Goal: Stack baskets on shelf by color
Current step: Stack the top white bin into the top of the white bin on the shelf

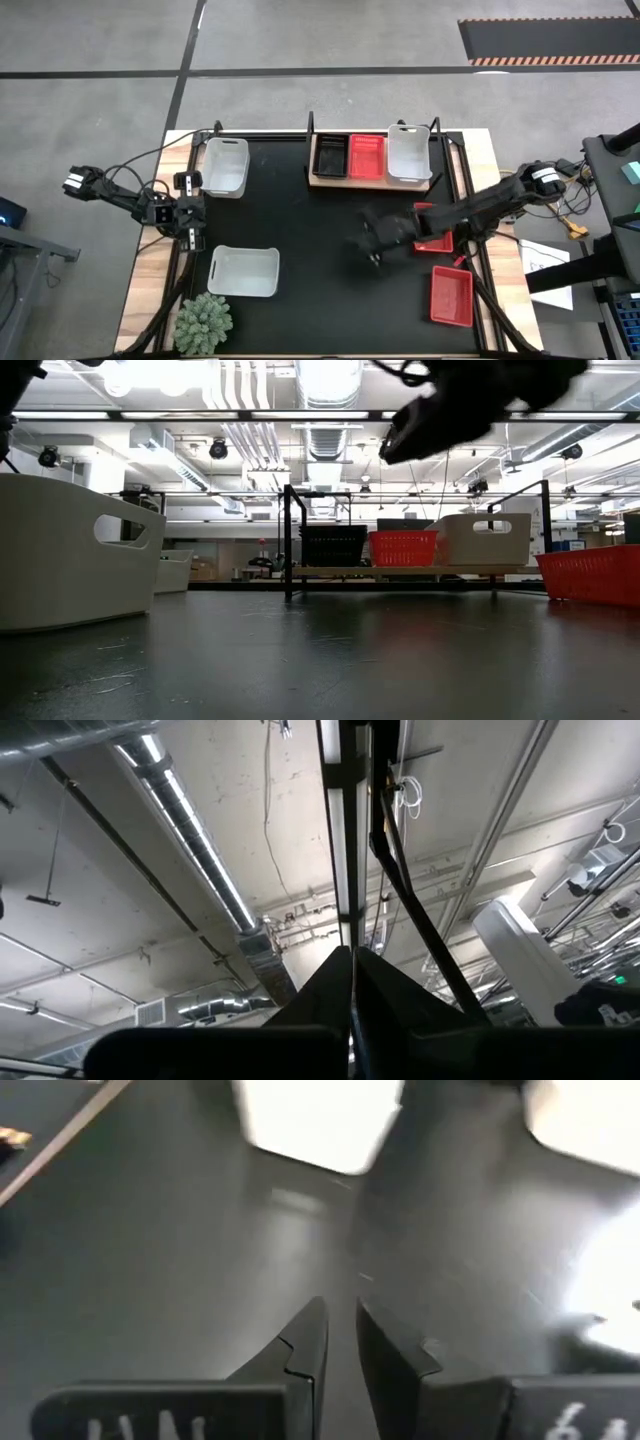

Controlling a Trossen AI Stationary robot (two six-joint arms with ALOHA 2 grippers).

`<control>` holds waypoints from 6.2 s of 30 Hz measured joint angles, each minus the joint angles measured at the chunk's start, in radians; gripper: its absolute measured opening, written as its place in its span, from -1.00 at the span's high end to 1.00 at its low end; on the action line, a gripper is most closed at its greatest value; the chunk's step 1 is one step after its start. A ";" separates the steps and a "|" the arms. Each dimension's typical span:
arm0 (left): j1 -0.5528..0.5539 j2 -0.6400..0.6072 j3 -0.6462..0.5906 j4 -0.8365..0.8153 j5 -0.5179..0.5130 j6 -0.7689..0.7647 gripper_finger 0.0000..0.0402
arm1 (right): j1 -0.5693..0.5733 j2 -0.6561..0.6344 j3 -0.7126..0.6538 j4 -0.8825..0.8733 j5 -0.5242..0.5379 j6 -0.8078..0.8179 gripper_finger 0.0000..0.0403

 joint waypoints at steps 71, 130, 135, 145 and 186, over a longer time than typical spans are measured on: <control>0.719 0.642 0.738 -2.615 -0.359 -0.138 0.19 | -0.190 -0.893 -0.533 0.388 -0.141 -0.229 0.83; 0.215 1.258 2.081 -2.546 -0.643 -0.363 1.00 | -0.188 -1.261 -0.531 0.030 -0.166 -0.030 0.83; 0.226 1.299 2.053 -2.311 -0.641 -0.246 1.00 | -0.188 -1.317 -0.531 0.019 -0.216 -0.042 0.83; 0.263 1.378 2.012 -1.945 -0.547 -0.158 1.00 | -0.188 -1.321 -0.532 0.023 -0.219 -0.073 0.83; 0.413 1.552 1.845 -1.320 -0.259 -0.161 1.00 | -0.188 -1.334 -0.515 0.046 -0.217 -0.162 0.83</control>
